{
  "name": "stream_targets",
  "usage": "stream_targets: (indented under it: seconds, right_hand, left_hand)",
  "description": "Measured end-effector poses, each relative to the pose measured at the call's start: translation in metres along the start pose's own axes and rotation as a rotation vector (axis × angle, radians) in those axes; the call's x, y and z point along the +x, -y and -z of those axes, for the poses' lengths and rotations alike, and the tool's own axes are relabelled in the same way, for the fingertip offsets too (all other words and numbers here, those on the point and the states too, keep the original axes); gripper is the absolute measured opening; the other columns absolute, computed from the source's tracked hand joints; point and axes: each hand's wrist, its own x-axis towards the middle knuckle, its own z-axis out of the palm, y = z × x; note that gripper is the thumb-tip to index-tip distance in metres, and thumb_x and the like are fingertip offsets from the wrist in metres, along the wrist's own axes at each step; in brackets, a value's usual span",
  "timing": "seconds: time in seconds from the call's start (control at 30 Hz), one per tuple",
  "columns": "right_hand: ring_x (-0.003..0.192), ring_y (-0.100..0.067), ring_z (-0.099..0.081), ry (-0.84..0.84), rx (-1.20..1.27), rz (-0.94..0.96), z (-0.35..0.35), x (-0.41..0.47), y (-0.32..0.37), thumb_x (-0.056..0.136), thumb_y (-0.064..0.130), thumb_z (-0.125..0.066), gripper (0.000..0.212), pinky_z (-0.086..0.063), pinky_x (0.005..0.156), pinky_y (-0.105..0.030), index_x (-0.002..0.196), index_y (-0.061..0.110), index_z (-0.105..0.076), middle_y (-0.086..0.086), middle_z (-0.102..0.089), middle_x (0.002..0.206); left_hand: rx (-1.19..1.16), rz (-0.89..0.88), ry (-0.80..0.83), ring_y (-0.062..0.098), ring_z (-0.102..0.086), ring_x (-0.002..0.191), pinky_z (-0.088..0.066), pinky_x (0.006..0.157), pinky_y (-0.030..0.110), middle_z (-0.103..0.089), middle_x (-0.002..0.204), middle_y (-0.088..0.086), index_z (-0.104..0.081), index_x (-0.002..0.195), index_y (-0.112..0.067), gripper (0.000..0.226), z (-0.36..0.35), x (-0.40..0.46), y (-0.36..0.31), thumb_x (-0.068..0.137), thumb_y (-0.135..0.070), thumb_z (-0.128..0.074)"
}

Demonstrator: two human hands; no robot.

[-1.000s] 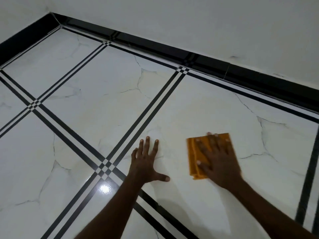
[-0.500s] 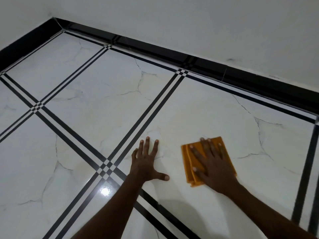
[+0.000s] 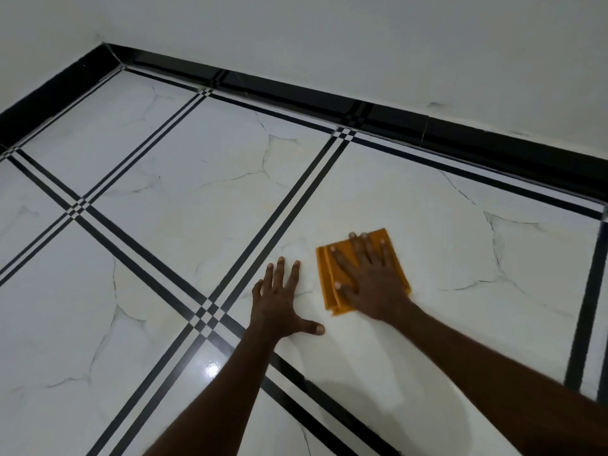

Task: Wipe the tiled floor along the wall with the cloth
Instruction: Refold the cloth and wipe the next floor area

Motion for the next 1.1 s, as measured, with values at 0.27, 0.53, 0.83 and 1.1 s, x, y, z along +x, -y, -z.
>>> stream_targets:
  seconds: [0.27,0.53,0.83,1.1]
  right_hand:
    - [0.154,-0.046,-0.016,-0.018,0.0,-0.261,0.02,0.018,-0.059,0.091,0.069,-0.019,0.082,-0.007,0.122,-0.066,0.164,0.03,-0.013,-0.022,-0.015,0.169]
    - [0.157,-0.041,-0.01,0.006,0.011,0.223,-0.017,0.021,0.085,0.094,0.068,-0.032,0.08,-0.006,0.123,-0.065,0.163,0.034,-0.015,-0.017,-0.011,0.171]
    - [0.155,-0.046,-0.009,-0.014,0.017,-0.257,0.02,0.079,-0.02,0.089,0.071,-0.013,0.086,-0.003,0.121,-0.066,0.164,0.03,-0.01,-0.022,-0.009,0.17]
    - [0.158,-0.04,-0.005,0.003,0.046,0.121,-0.012,0.044,0.067,0.092,0.072,-0.02,0.08,0.003,0.124,-0.062,0.163,0.036,-0.011,-0.014,-0.007,0.172]
  left_hand:
    - [-0.05,0.198,-0.083,0.03,0.02,0.152,0.001,0.122,0.051,0.028,0.163,0.01,0.023,0.156,-0.019,0.148,-0.014,-0.047,0.026,0.055,-0.096,-0.054]
    - [-0.083,0.207,-0.068,0.024,0.022,0.152,0.002,0.122,0.048,0.027,0.164,0.005,0.02,0.157,-0.023,0.146,-0.014,-0.061,0.049,0.057,-0.089,-0.063]
    - [-0.014,0.235,-0.025,0.03,0.018,0.153,-0.005,0.122,0.052,0.025,0.164,0.009,0.021,0.156,-0.019,0.15,-0.009,-0.056,0.042,0.056,-0.087,-0.066]
    - [0.209,0.18,0.22,0.036,-0.022,0.148,-0.032,0.118,0.047,-0.012,0.163,0.02,-0.003,0.158,-0.005,0.133,0.04,-0.031,0.036,0.068,-0.067,-0.078]
